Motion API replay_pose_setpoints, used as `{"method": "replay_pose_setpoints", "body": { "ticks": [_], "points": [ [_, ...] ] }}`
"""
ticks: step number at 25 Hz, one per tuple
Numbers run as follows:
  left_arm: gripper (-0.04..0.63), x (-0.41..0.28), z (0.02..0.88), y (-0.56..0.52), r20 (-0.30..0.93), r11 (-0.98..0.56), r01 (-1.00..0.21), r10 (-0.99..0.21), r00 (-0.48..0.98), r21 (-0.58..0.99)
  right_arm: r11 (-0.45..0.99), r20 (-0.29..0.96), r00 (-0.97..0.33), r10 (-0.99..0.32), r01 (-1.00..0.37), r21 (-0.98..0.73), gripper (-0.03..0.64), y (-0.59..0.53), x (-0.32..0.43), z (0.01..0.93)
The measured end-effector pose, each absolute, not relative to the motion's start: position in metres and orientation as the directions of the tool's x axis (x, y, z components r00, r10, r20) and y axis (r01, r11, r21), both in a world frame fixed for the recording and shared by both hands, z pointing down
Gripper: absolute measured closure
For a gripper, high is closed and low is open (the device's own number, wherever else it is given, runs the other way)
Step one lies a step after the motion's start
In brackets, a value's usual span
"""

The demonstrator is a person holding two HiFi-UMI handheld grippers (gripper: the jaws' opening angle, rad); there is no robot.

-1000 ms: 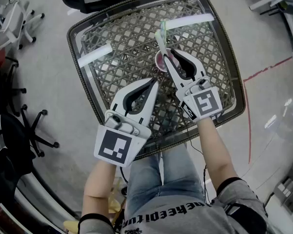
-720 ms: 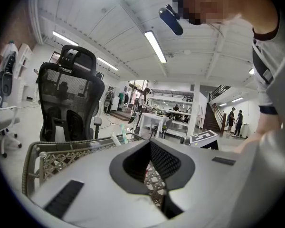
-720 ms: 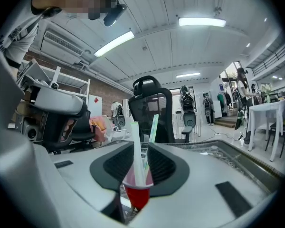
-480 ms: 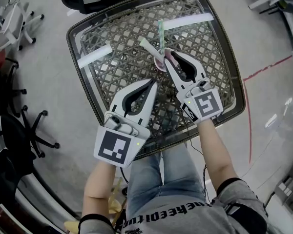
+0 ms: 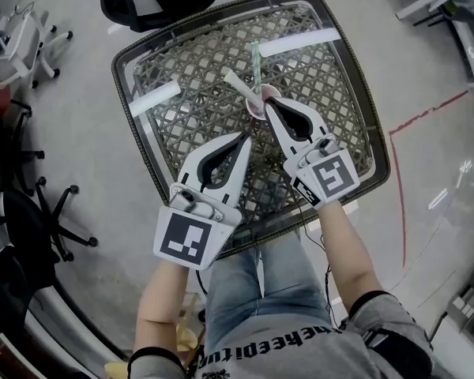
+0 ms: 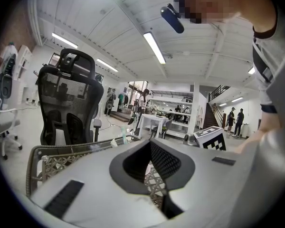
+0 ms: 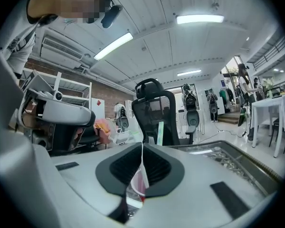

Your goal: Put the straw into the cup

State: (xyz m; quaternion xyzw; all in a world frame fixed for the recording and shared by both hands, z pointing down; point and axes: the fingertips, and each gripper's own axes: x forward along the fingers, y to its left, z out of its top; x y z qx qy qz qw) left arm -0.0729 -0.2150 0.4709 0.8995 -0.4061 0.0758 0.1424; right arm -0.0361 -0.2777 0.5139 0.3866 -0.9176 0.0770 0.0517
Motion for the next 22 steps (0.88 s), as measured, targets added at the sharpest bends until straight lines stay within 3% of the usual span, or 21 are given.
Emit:
{"method": "replay_pose_setpoints", "body": {
  "ticks": [22],
  "points": [
    [0.572, -0.073, 0.376, -0.191, 0.163, -0.633, -0.758, -0.740, 0.652, 0.156, 0.735, 0.109, -0.742, -0.662, -0.670, -0.102, 0.621, -0.205, -0.043, 0.388]
  ]
}}
